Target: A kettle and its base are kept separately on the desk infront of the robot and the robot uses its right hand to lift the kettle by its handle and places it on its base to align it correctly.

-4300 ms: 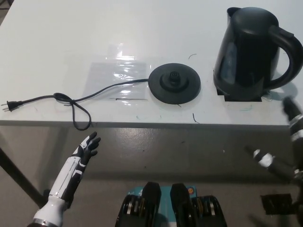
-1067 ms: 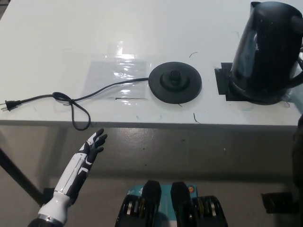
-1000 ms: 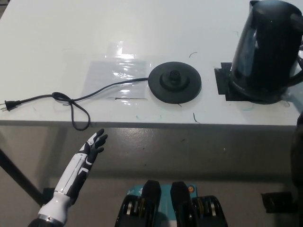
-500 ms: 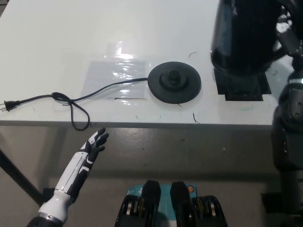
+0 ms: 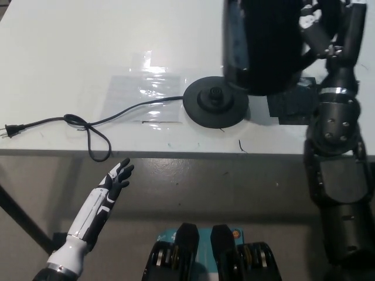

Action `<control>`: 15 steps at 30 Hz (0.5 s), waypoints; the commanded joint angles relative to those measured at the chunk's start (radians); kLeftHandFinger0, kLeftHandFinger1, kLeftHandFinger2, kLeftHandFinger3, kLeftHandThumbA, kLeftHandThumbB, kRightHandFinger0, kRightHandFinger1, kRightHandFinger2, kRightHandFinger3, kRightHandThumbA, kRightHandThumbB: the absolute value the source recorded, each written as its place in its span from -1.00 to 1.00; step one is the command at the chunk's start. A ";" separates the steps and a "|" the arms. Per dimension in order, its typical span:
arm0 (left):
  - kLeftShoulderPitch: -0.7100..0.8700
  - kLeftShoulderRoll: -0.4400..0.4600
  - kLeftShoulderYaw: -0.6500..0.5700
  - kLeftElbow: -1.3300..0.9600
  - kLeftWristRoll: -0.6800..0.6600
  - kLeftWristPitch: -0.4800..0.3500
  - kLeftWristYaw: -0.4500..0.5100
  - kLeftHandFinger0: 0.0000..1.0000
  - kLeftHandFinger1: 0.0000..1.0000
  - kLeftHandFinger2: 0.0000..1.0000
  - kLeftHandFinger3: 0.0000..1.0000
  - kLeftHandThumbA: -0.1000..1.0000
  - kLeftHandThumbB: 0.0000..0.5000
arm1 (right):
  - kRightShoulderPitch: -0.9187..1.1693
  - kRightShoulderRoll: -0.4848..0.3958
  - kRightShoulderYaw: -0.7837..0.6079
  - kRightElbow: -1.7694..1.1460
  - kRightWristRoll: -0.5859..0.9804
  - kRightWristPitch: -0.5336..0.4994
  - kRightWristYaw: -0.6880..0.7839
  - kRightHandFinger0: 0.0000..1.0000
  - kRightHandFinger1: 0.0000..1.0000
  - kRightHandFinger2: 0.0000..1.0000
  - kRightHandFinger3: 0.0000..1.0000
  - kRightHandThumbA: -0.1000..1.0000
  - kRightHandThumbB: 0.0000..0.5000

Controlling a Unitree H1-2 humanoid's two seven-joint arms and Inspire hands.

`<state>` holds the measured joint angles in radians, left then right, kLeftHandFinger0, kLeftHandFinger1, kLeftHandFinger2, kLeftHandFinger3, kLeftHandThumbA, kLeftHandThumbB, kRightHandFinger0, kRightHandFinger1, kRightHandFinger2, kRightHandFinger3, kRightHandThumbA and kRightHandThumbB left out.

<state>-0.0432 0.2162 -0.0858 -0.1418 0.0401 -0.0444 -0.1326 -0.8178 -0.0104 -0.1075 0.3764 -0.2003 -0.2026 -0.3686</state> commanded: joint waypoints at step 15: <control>-0.005 0.015 0.012 -0.036 -0.014 -0.014 -0.027 1.00 1.00 1.00 1.00 1.00 -0.42 | -0.190 0.088 0.057 0.074 -0.092 -0.049 -0.096 -1.00 -0.37 0.44 0.55 -1.00 -0.48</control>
<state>-0.0427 0.2167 -0.0856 -0.1436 0.0401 -0.0424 -0.1440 -0.8926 0.0665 -0.0628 0.4672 -0.2584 -0.1844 -0.4010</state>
